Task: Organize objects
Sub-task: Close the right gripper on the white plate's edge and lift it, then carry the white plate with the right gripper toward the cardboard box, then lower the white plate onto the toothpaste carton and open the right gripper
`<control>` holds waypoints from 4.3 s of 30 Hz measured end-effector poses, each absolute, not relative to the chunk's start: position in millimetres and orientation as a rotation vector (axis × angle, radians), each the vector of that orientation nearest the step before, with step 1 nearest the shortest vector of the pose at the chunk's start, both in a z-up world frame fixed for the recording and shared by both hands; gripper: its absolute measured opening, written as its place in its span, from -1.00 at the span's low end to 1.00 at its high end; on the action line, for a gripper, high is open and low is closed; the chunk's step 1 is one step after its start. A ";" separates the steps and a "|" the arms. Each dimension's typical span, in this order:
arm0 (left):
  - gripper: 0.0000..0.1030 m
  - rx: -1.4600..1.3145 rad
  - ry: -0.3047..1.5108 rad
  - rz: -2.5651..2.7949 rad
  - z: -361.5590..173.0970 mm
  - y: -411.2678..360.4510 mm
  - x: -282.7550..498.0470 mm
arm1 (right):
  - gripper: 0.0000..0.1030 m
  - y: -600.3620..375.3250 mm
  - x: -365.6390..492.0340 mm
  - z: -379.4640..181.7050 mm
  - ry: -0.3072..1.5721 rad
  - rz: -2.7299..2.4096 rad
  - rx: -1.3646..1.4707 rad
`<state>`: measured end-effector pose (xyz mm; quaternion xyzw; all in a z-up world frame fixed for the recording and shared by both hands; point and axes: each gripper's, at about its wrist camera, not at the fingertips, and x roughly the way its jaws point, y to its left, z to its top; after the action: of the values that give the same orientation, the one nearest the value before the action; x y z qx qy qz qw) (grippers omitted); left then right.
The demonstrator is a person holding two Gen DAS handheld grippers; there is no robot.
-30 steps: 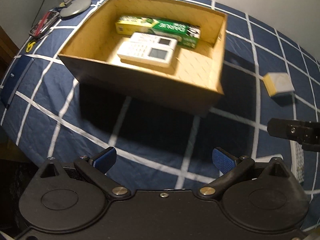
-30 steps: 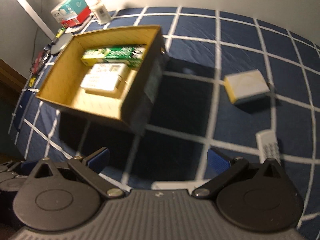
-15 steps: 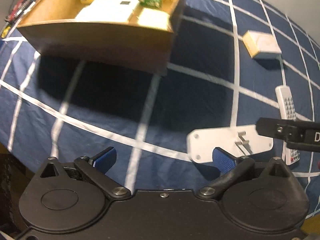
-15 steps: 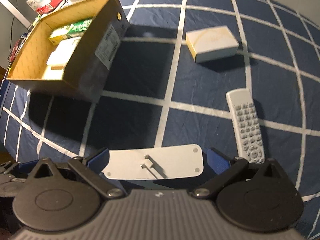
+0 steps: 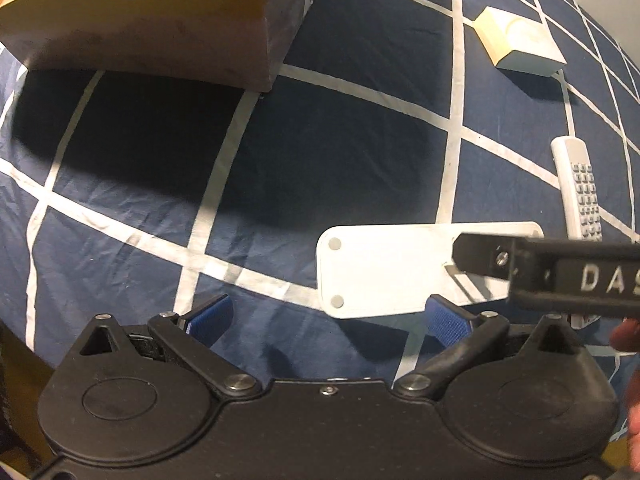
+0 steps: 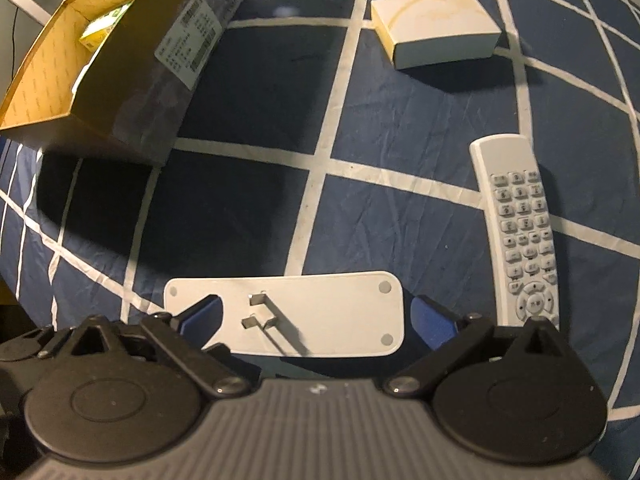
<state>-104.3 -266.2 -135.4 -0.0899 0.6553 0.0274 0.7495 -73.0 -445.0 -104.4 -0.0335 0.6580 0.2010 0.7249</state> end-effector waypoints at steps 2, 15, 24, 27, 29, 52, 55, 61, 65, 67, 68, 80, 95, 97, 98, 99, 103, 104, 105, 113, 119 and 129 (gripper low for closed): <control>1.00 -0.205 1.432 0.060 -138.5 -266.4 -102.8 | 0.95 -445.3 -72.0 -108.6 1.456 0.439 -0.077; 1.00 -0.233 1.429 0.027 -142.7 -273.0 -92.9 | 0.80 -447.5 -64.2 -119.4 1.478 0.458 -0.063; 0.85 -0.293 1.446 0.010 -143.6 -268.3 -91.1 | 0.81 -446.2 -61.2 -123.5 1.494 0.473 -0.066; 0.58 -0.332 1.445 -0.020 -141.0 -267.5 -91.1 | 0.81 -446.8 -61.1 -122.6 1.494 0.470 -0.070; 0.38 -0.353 1.443 -0.042 -139.1 -268.0 -90.7 | 0.81 -446.2 -60.7 -122.5 1.495 0.465 -0.073; 0.37 -0.276 1.336 0.029 -51.0 -252.5 -55.4 | 0.80 -420.3 -30.5 -48.9 1.390 0.554 -0.030; 0.37 -0.262 1.306 0.033 -32.6 -248.5 -42.3 | 0.80 -413.8 -18.8 -32.2 1.358 0.565 -0.019; 0.37 -0.229 1.256 0.024 -4.4 -237.8 -15.0 | 0.80 -398.2 3.2 -4.3 1.301 0.570 0.008; 0.37 -0.211 1.238 0.001 5.1 -226.3 4.9 | 0.80 -385.1 17.0 6.5 1.277 0.550 0.028; 0.37 -0.198 1.231 -0.016 8.5 -218.1 15.5 | 0.80 -376.4 23.4 10.4 1.266 0.537 0.037; 0.37 -0.192 1.229 -0.026 10.3 -213.0 20.8 | 0.80 -371.5 26.5 11.8 1.260 0.528 0.044; 0.37 -0.079 1.241 -0.192 16.1 -135.8 79.6 | 0.80 -292.9 42.0 18.5 1.232 0.361 0.152; 0.36 -0.024 1.255 -0.269 13.7 -42.5 132.7 | 0.80 -189.1 55.0 13.9 1.227 0.282 0.200; 0.36 -0.026 1.257 -0.272 11.3 -34.2 141.4 | 0.80 -178.0 61.2 12.6 1.227 0.278 0.192; 0.36 -0.027 1.258 -0.273 9.8 -30.9 146.2 | 0.80 -172.6 64.9 11.7 1.227 0.277 0.186; 0.35 -0.027 1.258 -0.274 7.8 -27.8 151.0 | 0.80 -167.5 69.1 10.7 1.227 0.277 0.181; 0.33 -0.040 1.275 -0.263 -4.3 -14.6 173.0 | 0.76 -150.8 87.4 4.3 1.231 0.275 0.170; 0.33 -0.041 1.280 -0.263 -8.0 -12.1 178.6 | 0.75 -146.6 93.0 1.4 1.236 0.272 0.166; 0.33 -0.041 1.286 -0.266 -12.1 -10.4 184.1 | 0.75 -143.4 97.8 -2.2 1.242 0.269 0.162; 0.33 -0.053 1.345 -0.271 -44.6 -6.5 221.1 | 0.74 -129.5 134.9 -36.2 1.299 0.244 0.163; 0.33 -0.053 1.374 -0.270 -62.1 -8.3 238.8 | 0.74 -128.2 153.7 -56.1 1.328 0.239 0.167; 0.33 -0.033 1.394 -0.277 -72.4 -13.9 254.5 | 0.74 -133.7 169.9 -70.3 1.353 0.238 0.187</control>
<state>254.5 -13.9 -72.4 -0.0153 0.6396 -0.1270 0.7580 169.9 -133.7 -70.3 0.0861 0.6234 0.1099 0.7693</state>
